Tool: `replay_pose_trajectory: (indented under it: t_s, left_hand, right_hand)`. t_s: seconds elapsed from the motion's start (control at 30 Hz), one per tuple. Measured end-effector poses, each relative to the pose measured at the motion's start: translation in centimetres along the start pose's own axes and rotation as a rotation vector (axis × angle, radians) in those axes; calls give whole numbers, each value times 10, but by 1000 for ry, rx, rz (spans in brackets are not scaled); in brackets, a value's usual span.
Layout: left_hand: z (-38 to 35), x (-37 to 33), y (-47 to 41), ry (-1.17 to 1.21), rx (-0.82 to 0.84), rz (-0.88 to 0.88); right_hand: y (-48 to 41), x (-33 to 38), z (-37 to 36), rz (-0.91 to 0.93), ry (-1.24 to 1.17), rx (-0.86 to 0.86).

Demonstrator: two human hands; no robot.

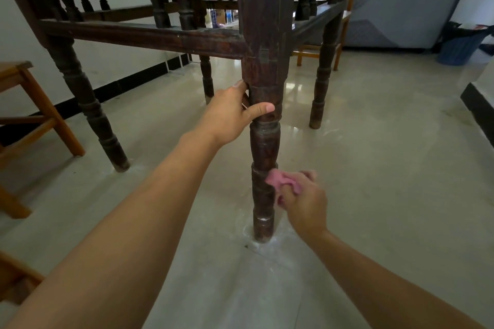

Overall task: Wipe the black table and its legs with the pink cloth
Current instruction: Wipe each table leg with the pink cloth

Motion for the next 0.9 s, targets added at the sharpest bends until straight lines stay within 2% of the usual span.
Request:
replay_pose_trajectory:
  t_s: [0.07,0.1,0.13,0.23,0.3,0.47,0.53,0.6,0.67,0.73,0.8,0.9]
  left_hand:
    - [0,0,1,-5,-12,6]
    - [0,1,1,-22,-29,2]
    - [-1,2,2,-56,-56,-9]
    - [-8,5,6,-149,-143,-20]
    - [-13,5,9,-192,-165,-12]
    - [-9,6,7,-320,-204,-14]
    - [-8,6,8,-367,-279,-38]
    - [-5,4,12,-384,-414,-106]
    - [0,4,15,-368,-563,-181]
    - [4,4,17,-329,-674,-217]
    - [4,1,15,-334,-695,-210]
    - [1,-6,12,-407,-619,-183]
  right_hand:
    - [0,-8,16,-91,157,-76]
    - [3,-1,17,-43,203,-90]
    - [6,11,13,61,210,-86]
    - [7,52,-15,523,289,-28]
    - [-3,67,-32,730,400,18]
    - [-13,48,-46,804,632,165]
    - [-1,36,-41,762,610,220]
    - [7,19,-27,617,540,242]
    - [10,0,-6,399,503,196]
    - [3,-15,16,224,493,80]
    - [-14,-17,30,95,418,4]
    - [-30,-4,24,-4,209,-68]
Point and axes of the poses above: each hand's wrist, its own y-axis away from the middle knuckle, its own z-axis out of the back of the hand, x = y × z, the point moved 3 cm from there along -y, towards the middle knuckle, and after that the axes turned 9 degrees about z, right-handed, at the moved point
